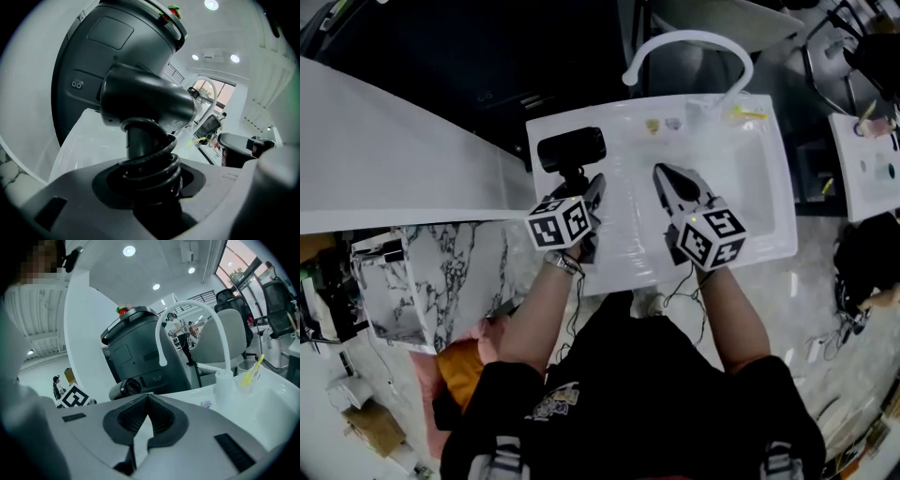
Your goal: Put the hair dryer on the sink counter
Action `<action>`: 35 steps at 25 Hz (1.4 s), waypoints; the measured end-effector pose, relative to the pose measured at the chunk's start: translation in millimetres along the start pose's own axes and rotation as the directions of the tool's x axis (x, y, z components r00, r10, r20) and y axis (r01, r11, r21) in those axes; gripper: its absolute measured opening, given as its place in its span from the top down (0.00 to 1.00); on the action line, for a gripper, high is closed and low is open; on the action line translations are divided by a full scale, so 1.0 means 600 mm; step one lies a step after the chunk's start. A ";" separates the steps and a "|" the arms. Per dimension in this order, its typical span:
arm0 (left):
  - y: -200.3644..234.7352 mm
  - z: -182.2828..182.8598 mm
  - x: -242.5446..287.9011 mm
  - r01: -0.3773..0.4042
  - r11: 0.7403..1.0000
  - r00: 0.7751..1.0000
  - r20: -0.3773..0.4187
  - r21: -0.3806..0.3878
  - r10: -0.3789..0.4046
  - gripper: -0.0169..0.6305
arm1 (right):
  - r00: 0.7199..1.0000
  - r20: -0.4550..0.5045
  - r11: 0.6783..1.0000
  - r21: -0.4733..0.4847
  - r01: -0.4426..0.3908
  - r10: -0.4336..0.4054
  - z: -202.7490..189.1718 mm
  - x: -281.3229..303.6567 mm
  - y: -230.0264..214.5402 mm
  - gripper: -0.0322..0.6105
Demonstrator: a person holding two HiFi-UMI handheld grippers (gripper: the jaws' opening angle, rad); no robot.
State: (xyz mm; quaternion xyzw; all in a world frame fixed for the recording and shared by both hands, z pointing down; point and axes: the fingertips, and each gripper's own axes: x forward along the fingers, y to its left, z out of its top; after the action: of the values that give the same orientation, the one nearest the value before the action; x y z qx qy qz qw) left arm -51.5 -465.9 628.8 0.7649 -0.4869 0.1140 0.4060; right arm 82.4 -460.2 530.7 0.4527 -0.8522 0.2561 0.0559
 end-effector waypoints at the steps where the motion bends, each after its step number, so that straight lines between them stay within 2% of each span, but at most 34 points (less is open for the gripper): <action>1: 0.006 -0.002 0.009 -0.004 1.000 1.000 -0.007 -0.006 0.004 0.67 | 1.000 -0.006 1.000 0.002 0.000 0.000 -0.004 0.005 -0.002 0.95; 11: 0.063 -0.030 0.084 -0.060 0.996 0.993 -0.108 -0.067 0.052 0.67 | 0.998 -0.064 1.000 0.022 0.008 -0.006 -0.034 0.029 -0.012 0.95; 22: 0.106 -0.059 0.148 -0.141 0.985 0.970 -0.213 -0.097 0.118 0.67 | 0.994 -0.102 0.998 0.046 0.031 -0.027 -0.055 0.041 -0.038 0.95; 35: 0.132 -0.062 0.172 -0.228 0.974 0.948 -0.229 0.003 0.223 0.66 | 0.993 -0.117 0.996 0.078 0.039 -0.030 -0.067 0.052 -0.047 0.95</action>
State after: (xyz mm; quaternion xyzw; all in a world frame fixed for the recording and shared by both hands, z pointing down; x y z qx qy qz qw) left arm -57.8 -521.7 752.0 0.6812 -0.5226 0.2409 0.4525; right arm 80.9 -476.6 586.6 0.4539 -0.8286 0.3147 0.0913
